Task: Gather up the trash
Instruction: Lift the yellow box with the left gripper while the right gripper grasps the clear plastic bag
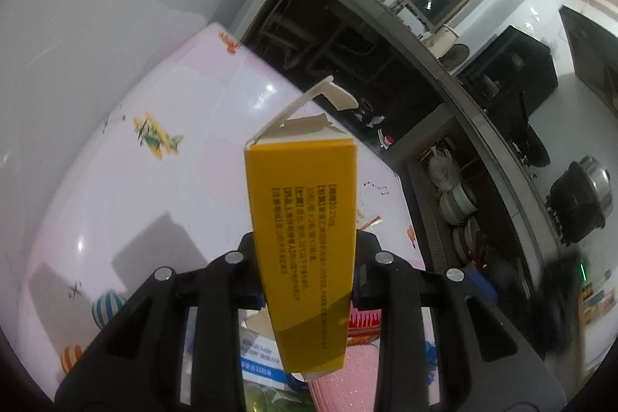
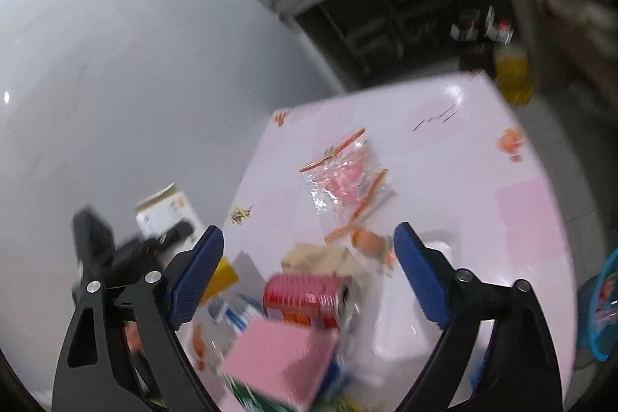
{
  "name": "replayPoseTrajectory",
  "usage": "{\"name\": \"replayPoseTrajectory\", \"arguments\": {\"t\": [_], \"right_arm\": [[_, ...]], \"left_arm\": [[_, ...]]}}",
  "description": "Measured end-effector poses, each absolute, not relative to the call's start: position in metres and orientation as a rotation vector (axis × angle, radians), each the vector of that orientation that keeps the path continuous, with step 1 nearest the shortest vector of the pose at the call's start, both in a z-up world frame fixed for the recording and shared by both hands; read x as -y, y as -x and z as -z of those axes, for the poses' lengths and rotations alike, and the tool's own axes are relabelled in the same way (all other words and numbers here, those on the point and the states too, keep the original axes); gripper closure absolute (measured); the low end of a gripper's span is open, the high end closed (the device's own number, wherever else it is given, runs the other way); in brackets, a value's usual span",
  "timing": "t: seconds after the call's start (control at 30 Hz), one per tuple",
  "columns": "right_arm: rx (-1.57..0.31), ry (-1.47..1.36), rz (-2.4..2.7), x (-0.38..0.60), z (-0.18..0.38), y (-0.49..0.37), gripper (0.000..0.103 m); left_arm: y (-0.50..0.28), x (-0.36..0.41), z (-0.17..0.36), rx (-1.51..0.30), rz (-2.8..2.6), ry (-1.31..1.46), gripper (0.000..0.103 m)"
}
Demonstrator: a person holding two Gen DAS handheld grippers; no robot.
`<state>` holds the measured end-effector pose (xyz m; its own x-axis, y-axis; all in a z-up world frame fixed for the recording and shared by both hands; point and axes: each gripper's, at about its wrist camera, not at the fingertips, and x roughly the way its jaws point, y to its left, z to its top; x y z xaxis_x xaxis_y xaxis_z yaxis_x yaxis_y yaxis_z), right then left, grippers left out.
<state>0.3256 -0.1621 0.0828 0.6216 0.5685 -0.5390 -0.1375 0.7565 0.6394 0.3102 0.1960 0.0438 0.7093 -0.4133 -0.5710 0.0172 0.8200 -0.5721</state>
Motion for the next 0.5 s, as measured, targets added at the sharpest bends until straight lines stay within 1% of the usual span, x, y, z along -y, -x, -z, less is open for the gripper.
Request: {"name": "replayPoseTrajectory", "arguments": {"t": [0.03, 0.23, 0.47, 0.5], "right_arm": [[-0.839, -0.612, -0.422, 0.163, -0.078, -0.345, 0.022], [-1.025, -0.613, -0.362, 0.153, -0.044, -0.448, 0.023], [-1.165, -0.701, -0.337, 0.147, 0.009, -0.51, 0.023], [-1.183, -0.705, -0.34, 0.145, 0.015, -0.515, 0.025]], "left_arm": [[-0.31, -0.195, -0.044, -0.746, 0.257, 0.558, 0.076], [-0.31, -0.196, -0.044, -0.738, 0.262, 0.525, 0.076], [-0.315, -0.195, -0.034, -0.767, 0.295, 0.523, 0.076], [-0.316, -0.194, -0.032, -0.769, 0.301, 0.522, 0.076]]}}
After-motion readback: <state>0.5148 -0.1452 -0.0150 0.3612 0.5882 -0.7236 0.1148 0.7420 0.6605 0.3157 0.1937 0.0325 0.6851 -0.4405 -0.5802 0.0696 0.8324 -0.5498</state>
